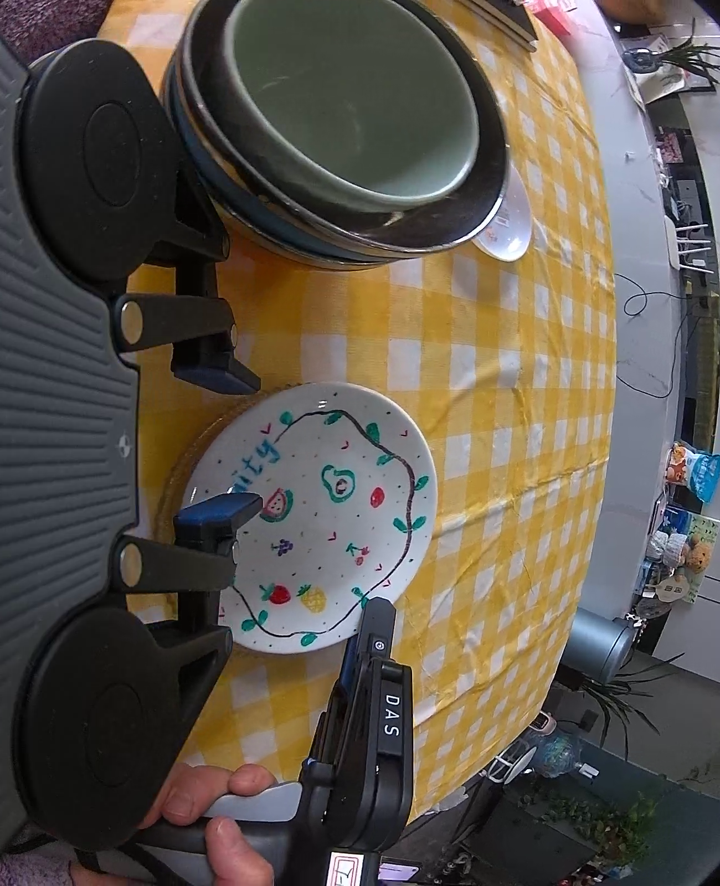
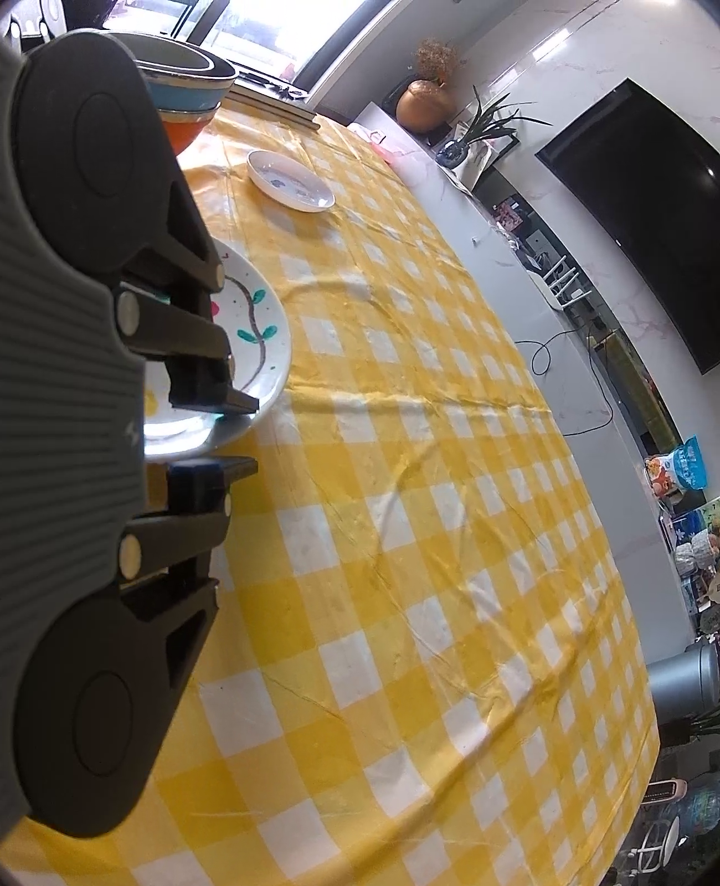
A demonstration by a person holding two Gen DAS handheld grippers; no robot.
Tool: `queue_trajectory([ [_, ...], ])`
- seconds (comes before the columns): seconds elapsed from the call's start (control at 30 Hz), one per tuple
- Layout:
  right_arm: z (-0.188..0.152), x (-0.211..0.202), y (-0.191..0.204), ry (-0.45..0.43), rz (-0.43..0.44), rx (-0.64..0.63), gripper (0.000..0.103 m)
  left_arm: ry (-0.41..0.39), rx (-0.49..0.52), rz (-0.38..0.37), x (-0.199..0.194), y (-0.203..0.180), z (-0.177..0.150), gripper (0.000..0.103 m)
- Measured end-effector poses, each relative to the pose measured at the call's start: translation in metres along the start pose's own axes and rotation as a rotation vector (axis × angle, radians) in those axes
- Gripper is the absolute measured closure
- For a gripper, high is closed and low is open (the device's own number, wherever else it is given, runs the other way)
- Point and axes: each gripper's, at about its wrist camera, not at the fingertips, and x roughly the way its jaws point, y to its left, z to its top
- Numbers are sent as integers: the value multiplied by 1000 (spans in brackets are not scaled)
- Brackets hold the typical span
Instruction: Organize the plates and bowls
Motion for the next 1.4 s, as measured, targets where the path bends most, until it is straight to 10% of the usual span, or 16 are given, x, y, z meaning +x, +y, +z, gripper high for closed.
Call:
queue_trajectory([
  [0.43, -13, -20, 7, -3, -49, -11, 103, -2, -73, -76, 1, 9, 0, 61],
  [0.87, -25, -23, 14, 22, -44, -22, 103, 14, 9, -92, -5, 3, -5, 94],
  [1.17, -22, -38, 5, -33, -116, 15, 78, -119, 116, 64, -3, -9, 7, 71],
  [1.4, -39, -41, 3, 33, -131, 51, 71, -68, 143, 125, 14, -18, 9, 69],
])
